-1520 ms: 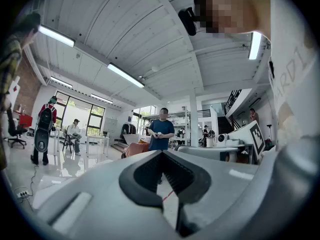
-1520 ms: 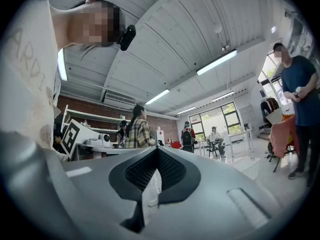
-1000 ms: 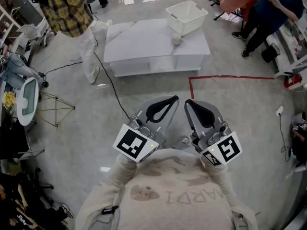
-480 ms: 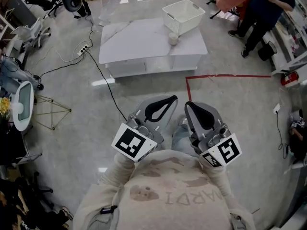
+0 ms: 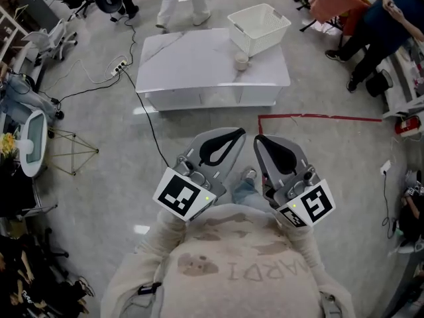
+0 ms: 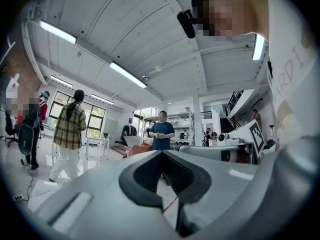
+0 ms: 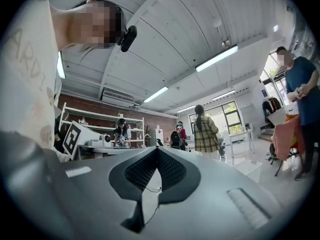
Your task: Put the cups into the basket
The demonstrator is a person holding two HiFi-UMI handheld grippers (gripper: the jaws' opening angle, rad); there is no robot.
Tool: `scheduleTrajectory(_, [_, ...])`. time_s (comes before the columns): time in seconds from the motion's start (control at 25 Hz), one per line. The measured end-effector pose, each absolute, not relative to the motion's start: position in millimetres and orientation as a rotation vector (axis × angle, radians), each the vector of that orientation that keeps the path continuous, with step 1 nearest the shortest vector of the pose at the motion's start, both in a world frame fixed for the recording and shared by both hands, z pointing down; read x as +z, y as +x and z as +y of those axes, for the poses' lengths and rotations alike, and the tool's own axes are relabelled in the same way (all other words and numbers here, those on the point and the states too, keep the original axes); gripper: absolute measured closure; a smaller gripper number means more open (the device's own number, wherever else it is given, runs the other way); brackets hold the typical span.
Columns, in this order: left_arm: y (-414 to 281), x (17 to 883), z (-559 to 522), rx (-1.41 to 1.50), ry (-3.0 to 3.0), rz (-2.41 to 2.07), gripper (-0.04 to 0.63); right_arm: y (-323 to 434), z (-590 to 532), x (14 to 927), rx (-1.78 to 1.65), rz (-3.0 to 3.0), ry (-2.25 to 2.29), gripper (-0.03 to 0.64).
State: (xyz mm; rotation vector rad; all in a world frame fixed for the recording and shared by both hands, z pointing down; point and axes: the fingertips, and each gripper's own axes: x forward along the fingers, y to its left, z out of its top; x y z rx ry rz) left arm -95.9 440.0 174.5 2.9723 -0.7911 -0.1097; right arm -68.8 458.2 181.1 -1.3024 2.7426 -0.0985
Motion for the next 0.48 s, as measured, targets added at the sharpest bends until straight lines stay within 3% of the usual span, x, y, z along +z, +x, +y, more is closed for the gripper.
scheduleTrajectory(0.48, [2,167,366,-0.148,2.923,-0.955,0.594,35,384,180,-0.115,2.799,-1.154,0.592])
